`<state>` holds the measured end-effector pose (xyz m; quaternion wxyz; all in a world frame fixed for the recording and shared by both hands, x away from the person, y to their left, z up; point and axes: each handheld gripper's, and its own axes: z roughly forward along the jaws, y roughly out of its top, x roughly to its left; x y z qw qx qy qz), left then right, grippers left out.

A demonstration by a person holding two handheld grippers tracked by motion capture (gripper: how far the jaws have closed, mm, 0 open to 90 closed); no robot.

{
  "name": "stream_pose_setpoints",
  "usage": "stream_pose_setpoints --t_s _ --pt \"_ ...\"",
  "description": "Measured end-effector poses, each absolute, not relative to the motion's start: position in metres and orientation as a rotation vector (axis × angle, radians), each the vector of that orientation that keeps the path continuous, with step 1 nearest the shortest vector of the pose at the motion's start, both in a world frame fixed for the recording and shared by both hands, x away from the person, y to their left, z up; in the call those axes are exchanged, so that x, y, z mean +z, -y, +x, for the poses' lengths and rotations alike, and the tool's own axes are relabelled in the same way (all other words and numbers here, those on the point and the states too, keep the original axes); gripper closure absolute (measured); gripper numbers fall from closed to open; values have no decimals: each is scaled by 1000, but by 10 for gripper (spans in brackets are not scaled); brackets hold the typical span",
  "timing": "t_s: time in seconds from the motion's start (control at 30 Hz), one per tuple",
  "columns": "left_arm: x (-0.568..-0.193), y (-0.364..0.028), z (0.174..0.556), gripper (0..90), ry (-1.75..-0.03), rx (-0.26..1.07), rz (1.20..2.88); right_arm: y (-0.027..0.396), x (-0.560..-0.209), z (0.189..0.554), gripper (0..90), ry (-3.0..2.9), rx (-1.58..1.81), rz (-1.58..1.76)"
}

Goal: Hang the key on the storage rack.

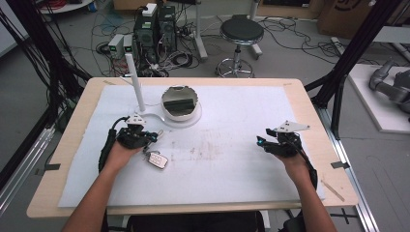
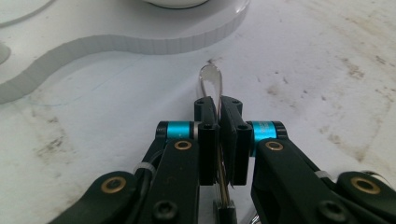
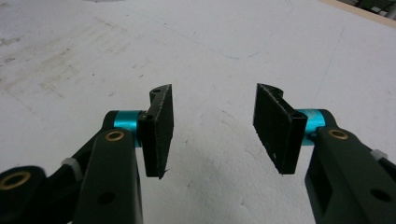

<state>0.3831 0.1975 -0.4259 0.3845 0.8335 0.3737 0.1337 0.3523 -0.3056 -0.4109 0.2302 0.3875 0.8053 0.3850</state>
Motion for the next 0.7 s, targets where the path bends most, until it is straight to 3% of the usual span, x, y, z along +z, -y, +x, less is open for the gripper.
stream_pose_setpoints --t_s 0.07,0.13,0.17,0.4,0.57,0.7 --pt "-425 -197 382 878 -966 370 2112 304 -412 353 491 -2222 1056 1066" --pt "-426 -196 381 661 -1016 369 2075 303 -412 353 491 -2228 1057 1061" --pt "-426 -196 381 633 -1016 369 2075 303 -412 353 492 -2229 1057 1064" --pt "-434 -202 357 529 -1112 439 2031 303 -412 351 492 -2232 1062 1062" --pt "-442 -207 346 574 -1162 460 2057 303 -412 351 492 -2233 1063 1060" --pt "-443 -204 342 691 -1125 509 2085 303 -411 351 492 -2236 1065 1055"
